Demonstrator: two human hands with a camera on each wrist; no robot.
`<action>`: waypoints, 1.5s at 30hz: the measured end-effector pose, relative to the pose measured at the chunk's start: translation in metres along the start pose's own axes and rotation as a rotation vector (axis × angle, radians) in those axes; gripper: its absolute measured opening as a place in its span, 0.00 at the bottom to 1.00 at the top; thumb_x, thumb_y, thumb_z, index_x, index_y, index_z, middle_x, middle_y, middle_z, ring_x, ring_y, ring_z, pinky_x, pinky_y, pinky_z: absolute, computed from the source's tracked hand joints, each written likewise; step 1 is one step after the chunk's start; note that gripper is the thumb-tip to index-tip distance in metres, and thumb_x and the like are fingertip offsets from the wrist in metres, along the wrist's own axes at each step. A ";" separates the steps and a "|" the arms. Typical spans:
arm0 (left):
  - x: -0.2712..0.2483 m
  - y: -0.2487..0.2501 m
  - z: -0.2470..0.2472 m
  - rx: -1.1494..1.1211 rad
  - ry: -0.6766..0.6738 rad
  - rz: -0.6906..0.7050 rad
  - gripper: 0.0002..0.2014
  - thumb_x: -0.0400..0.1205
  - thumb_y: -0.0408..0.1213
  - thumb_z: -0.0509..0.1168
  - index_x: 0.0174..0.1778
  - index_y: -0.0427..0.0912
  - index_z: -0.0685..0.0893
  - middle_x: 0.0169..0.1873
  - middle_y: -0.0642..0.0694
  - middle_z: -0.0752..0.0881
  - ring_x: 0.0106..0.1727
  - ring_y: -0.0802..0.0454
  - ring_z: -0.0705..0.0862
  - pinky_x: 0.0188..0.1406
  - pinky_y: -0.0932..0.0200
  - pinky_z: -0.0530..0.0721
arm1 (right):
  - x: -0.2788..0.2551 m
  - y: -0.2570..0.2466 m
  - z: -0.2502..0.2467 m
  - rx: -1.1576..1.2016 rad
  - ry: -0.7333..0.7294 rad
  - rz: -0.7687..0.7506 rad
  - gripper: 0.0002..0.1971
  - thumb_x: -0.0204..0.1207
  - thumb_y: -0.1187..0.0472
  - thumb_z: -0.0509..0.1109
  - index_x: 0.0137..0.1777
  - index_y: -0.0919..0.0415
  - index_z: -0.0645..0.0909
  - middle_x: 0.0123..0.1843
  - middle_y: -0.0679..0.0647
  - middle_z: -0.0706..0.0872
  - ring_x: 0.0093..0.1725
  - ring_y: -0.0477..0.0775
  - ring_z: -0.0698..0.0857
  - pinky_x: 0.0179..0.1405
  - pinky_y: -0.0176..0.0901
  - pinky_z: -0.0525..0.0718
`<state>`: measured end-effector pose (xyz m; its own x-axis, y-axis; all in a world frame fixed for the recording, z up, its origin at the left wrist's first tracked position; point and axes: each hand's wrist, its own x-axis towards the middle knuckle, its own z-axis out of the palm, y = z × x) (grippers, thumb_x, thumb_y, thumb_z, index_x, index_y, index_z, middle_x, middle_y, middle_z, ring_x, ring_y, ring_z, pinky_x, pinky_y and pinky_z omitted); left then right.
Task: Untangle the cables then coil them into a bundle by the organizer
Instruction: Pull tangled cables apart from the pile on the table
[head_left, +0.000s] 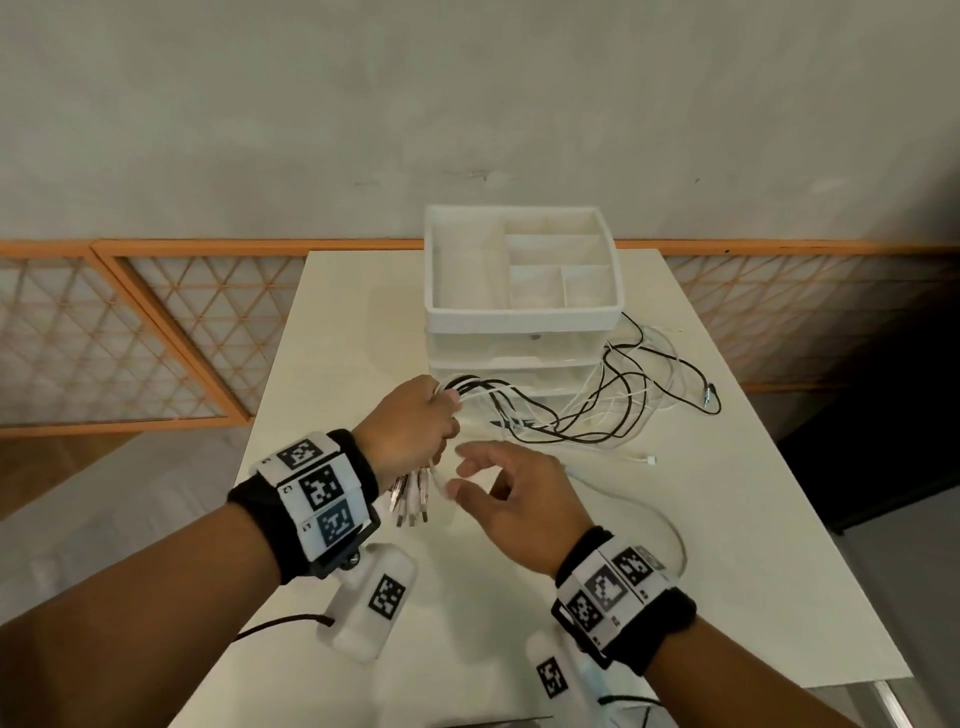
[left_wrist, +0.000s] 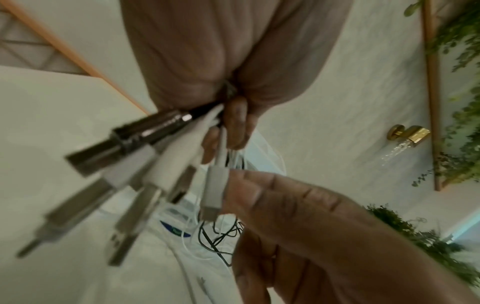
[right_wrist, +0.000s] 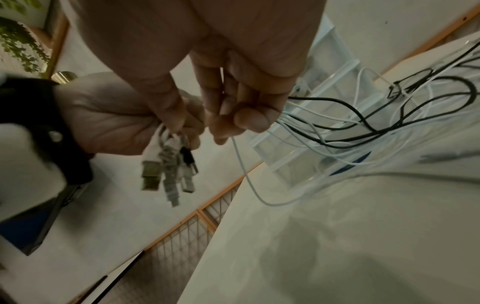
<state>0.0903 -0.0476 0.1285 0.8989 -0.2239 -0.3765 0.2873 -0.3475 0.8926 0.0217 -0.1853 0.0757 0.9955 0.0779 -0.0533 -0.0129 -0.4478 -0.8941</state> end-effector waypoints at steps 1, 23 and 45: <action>-0.002 0.004 -0.001 -0.006 -0.037 0.016 0.08 0.90 0.35 0.53 0.45 0.40 0.71 0.26 0.47 0.68 0.24 0.53 0.64 0.26 0.58 0.64 | 0.006 0.000 -0.005 -0.034 -0.002 0.000 0.20 0.77 0.54 0.76 0.69 0.48 0.81 0.54 0.40 0.88 0.25 0.40 0.76 0.40 0.39 0.81; 0.024 0.021 -0.050 0.276 0.420 0.269 0.21 0.84 0.53 0.63 0.33 0.40 0.74 0.25 0.45 0.73 0.30 0.45 0.73 0.34 0.50 0.71 | 0.055 0.027 -0.215 -0.235 0.658 0.313 0.19 0.80 0.37 0.63 0.50 0.51 0.85 0.39 0.51 0.91 0.39 0.55 0.88 0.42 0.50 0.87; 0.039 0.023 -0.027 0.115 0.248 0.157 0.23 0.88 0.52 0.56 0.39 0.40 0.88 0.23 0.52 0.71 0.24 0.53 0.66 0.26 0.54 0.64 | 0.177 -0.074 -0.276 -0.121 0.575 -0.377 0.16 0.86 0.42 0.48 0.49 0.40 0.77 0.71 0.51 0.80 0.53 0.52 0.85 0.39 0.31 0.80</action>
<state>0.1413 -0.0395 0.1414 0.9866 -0.0586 -0.1521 0.1126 -0.4299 0.8958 0.2242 -0.3843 0.2555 0.8222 -0.2212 0.5245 0.3206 -0.5815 -0.7477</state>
